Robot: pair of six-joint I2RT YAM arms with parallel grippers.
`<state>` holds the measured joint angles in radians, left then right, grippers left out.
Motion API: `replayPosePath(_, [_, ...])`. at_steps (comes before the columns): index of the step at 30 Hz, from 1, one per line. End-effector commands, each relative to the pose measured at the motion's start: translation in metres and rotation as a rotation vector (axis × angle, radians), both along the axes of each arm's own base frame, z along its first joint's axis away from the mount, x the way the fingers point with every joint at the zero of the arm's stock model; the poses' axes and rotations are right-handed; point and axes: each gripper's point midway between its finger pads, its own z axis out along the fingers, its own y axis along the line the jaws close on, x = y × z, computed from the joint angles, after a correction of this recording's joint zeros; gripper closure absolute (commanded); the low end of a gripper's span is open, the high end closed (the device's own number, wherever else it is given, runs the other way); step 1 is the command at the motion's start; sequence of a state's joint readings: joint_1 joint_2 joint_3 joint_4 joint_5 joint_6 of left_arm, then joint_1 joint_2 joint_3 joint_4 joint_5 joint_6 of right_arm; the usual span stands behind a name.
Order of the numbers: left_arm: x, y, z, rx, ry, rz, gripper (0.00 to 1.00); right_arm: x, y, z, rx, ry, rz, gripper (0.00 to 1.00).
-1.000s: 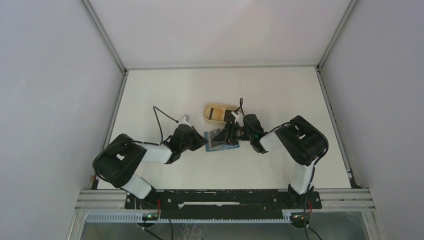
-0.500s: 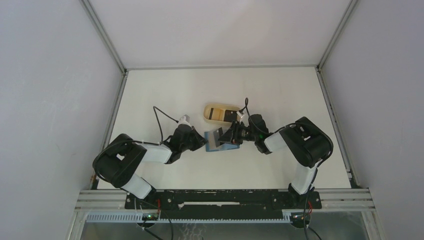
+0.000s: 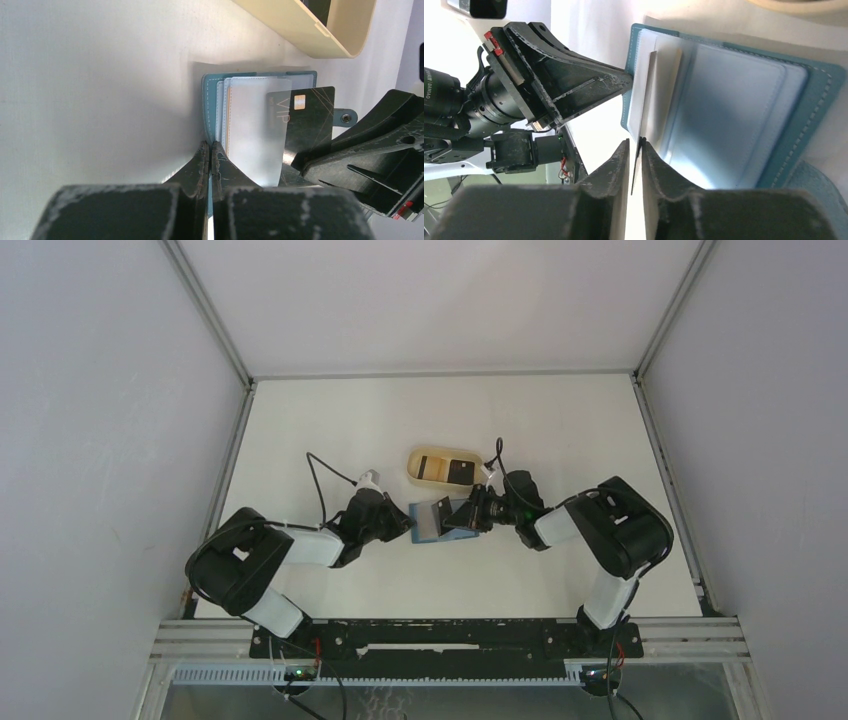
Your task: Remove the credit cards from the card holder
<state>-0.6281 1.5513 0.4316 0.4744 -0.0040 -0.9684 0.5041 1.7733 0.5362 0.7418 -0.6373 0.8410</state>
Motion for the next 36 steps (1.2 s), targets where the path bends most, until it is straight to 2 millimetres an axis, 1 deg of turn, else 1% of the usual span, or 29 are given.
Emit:
replayPosePath(1, [-0.048, 0.034, -0.056, 0.180, 0.187, -0.037, 1.00, 0.004, -0.008, 0.010, 0.001, -0.066, -0.004, 0.85])
replayPosePath(2, [-0.048, 0.034, -0.056, 0.180, 0.187, -0.036, 1.00, 0.004, -0.011, 0.008, -0.008, -0.066, -0.005, 0.95])
replayPosePath(3, [-0.048, 0.034, -0.056, 0.180, 0.186, -0.037, 1.00, 0.003, -0.014, 0.006, -0.019, -0.065, -0.008, 1.00])
replayPosePath(4, [-0.048, 0.034, -0.055, 0.179, 0.185, -0.037, 1.00, 0.002, -0.018, 0.003, -0.034, -0.063, -0.011, 1.00])
replayPosePath(8, [-0.048, 0.034, -0.053, 0.177, 0.181, -0.037, 1.00, 0.002, -0.034, 0.004, -0.078, -0.076, -0.033, 1.00])
replayPosePath(9, [-0.048, 0.034, -0.053, 0.176, 0.180, -0.037, 1.00, 0.003, -0.037, 0.007, -0.086, -0.085, -0.038, 1.00])
replayPosePath(12, [-0.047, 0.034, -0.050, 0.173, 0.173, -0.039, 1.00, 0.011, -0.044, 0.028, -0.105, -0.137, -0.072, 1.00])
replayPosePath(14, [-0.047, 0.034, -0.048, 0.174, 0.170, -0.041, 1.00, 0.022, -0.045, 0.049, -0.119, -0.180, -0.102, 1.00])
replayPosePath(15, [-0.047, 0.034, -0.048, 0.176, 0.170, -0.040, 1.00, 0.033, -0.046, 0.064, -0.124, -0.213, -0.128, 1.00])
replayPosePath(17, [-0.046, 0.033, -0.047, 0.174, 0.165, -0.041, 1.00, 0.052, -0.050, 0.082, -0.137, -0.232, -0.191, 1.00])
replayPosePath(20, [-0.045, 0.032, -0.045, 0.171, 0.161, -0.043, 1.00, 0.088, -0.062, 0.092, -0.130, -0.193, -0.319, 1.00])
replayPosePath(22, [-0.044, 0.031, -0.044, 0.167, 0.156, -0.042, 1.00, 0.109, -0.064, 0.091, -0.126, -0.130, -0.368, 1.00])
replayPosePath(24, [-0.043, 0.031, -0.041, 0.161, 0.150, -0.041, 1.00, 0.126, -0.066, 0.083, -0.124, -0.049, -0.406, 1.00])
replayPosePath(28, [-0.042, 0.030, -0.038, 0.158, 0.139, -0.045, 1.00, 0.149, -0.062, 0.067, -0.115, 0.083, -0.450, 1.00])
replayPosePath(31, [-0.042, 0.030, -0.037, 0.156, 0.134, -0.046, 1.00, 0.152, -0.058, 0.058, -0.113, 0.139, -0.455, 1.00])
replayPosePath(36, [-0.042, 0.031, -0.038, 0.156, 0.129, -0.048, 1.00, 0.148, -0.054, 0.043, -0.124, 0.186, -0.448, 1.00])
